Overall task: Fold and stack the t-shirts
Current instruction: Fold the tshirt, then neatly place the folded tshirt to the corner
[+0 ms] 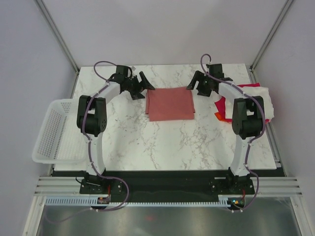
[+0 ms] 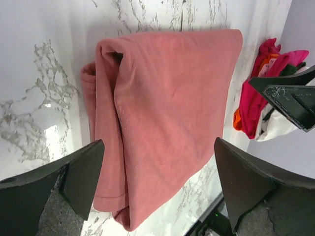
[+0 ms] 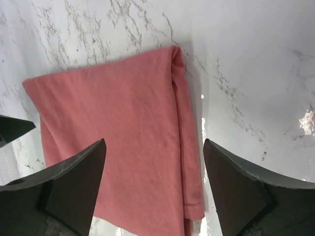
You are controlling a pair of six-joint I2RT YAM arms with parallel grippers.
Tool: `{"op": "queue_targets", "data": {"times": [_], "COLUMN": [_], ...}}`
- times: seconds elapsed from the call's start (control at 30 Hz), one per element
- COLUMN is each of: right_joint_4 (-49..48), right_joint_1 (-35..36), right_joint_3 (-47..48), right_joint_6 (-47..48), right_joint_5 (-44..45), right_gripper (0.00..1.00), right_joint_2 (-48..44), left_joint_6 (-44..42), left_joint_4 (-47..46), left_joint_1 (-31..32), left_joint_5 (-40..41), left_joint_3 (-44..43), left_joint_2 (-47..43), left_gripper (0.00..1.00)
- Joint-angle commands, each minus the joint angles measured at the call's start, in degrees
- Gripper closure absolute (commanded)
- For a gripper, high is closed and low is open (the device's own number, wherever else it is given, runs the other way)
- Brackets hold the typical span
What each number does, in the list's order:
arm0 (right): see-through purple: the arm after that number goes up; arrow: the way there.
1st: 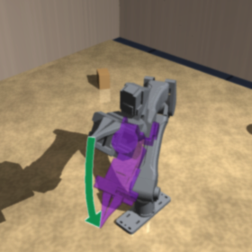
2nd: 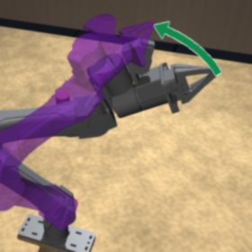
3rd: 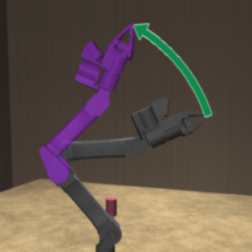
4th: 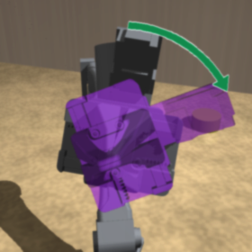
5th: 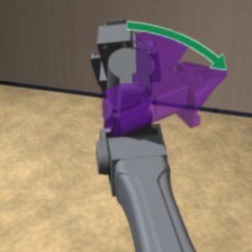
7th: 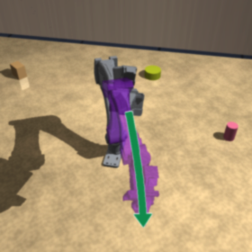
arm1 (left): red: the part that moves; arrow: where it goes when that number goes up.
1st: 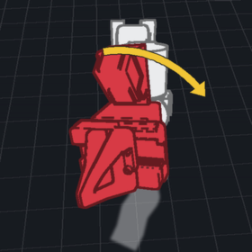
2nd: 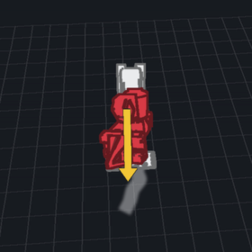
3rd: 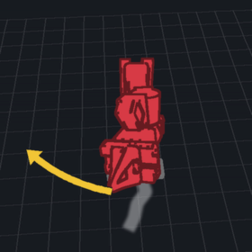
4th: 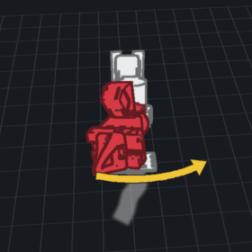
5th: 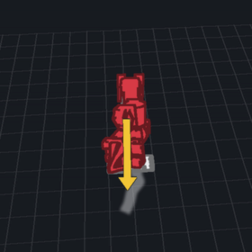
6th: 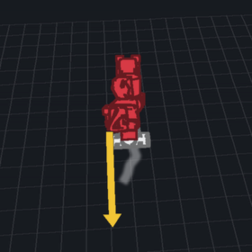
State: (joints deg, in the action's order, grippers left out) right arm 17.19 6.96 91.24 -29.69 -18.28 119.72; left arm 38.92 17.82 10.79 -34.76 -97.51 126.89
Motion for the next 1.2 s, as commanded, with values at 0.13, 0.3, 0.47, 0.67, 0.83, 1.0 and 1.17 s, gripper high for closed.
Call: {"op": "queue_targets", "data": {"times": [0.13,0.3,0.47,0.67,0.83,1.0,1.17], "right_joint_4": [-1.4,0.0,1.6,5.0,6.0,8.0,7.9], "right_joint_1": [0.6,1.4,2.7,4.9,6.2,7.4,8.3], "right_joint_3": [-1.9,1.9,3.8,4.7,5.1,10.0,12.4], "right_joint_6": [4.3,5.3,5.9,6.6,6.2,4.7,4.3], "right_joint_5": [1.2,1.5,0.0,3.2,6.4,7.9,9.1], "right_gripper": [0.12,0.16,0.20,0.27,0.40,0.67,1.00], "right_joint_2": [0.7,6.2,9.7,10.8,12.0,15.0,14.3], "left_joint_6": [-5.3,-4.8,-4.4,-3.2,-2.2,-1.8,-0.8], "left_joint_4": [-0.4,0.0,2.5,5.2,5.6,6.6,6.4], "left_joint_1": [1.1,1.3,2.6,4.7,5.2,5.7,6.1], "left_joint_5": [10.1,9.5,8.8,9.0,11.4,11.0,10.2], "left_joint_3": [7.2,5.5,2.2,-0.6,-0.7,-6.7,-10.9], "left_joint_2": [-7.5,-3.0,0.8,4.1,5.1,9.5,11.8], "left_gripper": [0.00,0.00,0.07,0.22,0.31,0.57,0.94]}}
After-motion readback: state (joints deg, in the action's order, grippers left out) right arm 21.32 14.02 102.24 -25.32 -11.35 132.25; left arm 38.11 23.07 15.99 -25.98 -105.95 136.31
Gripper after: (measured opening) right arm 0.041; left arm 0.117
